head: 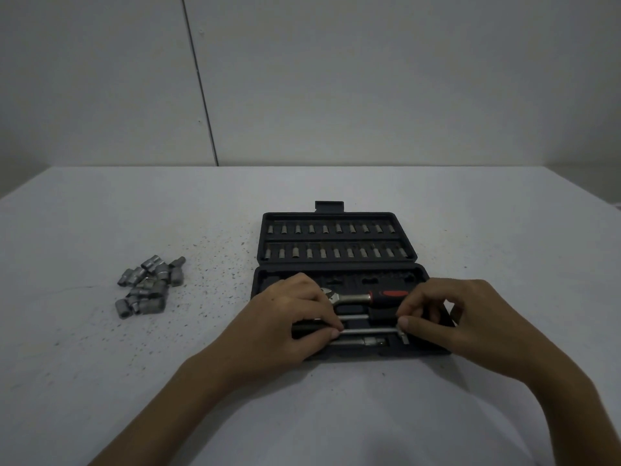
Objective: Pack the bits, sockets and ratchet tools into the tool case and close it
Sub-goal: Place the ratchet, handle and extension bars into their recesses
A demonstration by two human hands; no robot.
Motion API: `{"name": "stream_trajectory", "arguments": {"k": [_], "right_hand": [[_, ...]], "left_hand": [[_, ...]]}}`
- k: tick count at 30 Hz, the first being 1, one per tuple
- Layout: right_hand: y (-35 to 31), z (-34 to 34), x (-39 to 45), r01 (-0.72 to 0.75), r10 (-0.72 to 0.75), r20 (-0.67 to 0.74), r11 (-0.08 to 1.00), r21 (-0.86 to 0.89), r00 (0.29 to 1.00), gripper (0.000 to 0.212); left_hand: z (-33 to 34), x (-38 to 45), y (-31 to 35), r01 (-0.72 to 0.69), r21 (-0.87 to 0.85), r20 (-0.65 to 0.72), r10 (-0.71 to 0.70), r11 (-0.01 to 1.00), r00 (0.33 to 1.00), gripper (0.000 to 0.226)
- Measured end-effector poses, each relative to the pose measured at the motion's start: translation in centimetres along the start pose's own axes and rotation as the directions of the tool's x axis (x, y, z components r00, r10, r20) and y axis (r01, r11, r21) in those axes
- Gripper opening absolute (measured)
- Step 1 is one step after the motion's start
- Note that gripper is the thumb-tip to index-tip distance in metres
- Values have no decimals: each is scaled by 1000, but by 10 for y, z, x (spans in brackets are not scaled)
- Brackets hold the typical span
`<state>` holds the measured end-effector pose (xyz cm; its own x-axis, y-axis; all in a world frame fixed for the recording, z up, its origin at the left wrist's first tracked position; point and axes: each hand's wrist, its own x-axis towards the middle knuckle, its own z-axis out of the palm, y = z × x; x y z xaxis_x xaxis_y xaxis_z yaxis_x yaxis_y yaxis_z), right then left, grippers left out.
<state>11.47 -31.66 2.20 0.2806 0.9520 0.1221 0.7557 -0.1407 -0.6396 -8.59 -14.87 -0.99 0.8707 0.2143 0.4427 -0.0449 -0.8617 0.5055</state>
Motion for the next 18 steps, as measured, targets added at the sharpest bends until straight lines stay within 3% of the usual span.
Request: {"name": "stream_trajectory", "arguments": {"k": [9,18], "right_hand": [[-1,4,-4,8,-8,2,997,-79,1000,9],[-2,10,-12,-7,-5,-103,993,-114,995,4]], "left_hand": [[0,-1,2,-10,52,15,10,999,1000,14],[5,1,10,-28,72,-11,29,997,1000,17]]}}
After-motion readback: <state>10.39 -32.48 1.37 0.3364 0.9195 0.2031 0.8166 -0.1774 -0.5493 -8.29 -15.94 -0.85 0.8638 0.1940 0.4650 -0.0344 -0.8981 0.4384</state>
